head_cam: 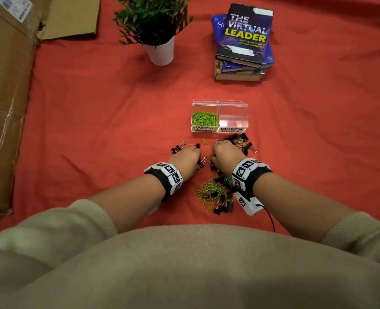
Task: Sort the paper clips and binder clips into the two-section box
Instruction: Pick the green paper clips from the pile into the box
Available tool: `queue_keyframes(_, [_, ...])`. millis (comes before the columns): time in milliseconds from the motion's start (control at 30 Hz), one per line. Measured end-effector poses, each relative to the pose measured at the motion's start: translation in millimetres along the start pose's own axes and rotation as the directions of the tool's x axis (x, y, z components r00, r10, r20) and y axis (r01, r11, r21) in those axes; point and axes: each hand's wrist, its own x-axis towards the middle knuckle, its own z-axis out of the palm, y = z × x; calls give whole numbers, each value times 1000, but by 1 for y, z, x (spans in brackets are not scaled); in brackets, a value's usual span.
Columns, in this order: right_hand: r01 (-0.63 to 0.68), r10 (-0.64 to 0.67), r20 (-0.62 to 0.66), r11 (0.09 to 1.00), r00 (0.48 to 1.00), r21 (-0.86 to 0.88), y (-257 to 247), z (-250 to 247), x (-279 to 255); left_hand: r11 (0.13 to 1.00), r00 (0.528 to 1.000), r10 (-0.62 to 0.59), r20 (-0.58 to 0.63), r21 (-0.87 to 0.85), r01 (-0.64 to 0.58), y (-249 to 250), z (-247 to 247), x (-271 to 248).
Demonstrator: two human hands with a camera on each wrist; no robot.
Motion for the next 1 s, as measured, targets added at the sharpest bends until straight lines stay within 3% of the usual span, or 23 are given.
queue_keyframes(133, [-85,82,58,996,995,38,-8,-7,0,998,998,-54,15,-30,55,-5,3,-2])
queue_keyframes(233, [-138,137,22,957,990,254,-8,-11,1,997,997,-73,23,9,73,-5,7,-5])
queue_keyframes(367, [-168,223,-11,765,975,622,-11,-15,6,997,998,-55,34,49,53,-4,8,-10])
queue_keyframes(467, [-240,320,61,559,945,793,-18,-17,14,983,997,-70,15,-168,72,-7,2,-17])
queue_keyframes(500, [-244,332,60,546,941,802,-21,-18,15,959,996,-89,6,-270,88,-10,0,-20])
queue_keyframes(600, [-230,332,-53,753,942,617,-24,-11,23,859,983,-185,-14,-489,155,-22,-5,-29])
queue_keyframes(700, [-242,304,-105,889,947,387,-26,1,30,801,959,-282,27,-544,251,-31,-11,-35])
queue_keyframes(833, [-256,291,-88,924,953,285,-26,8,37,882,954,-277,111,-365,299,-31,-9,-39])
queue_keyframes(1000, [-272,293,-47,927,955,259,-26,-3,30,969,963,-192,191,-119,217,-27,11,-44])
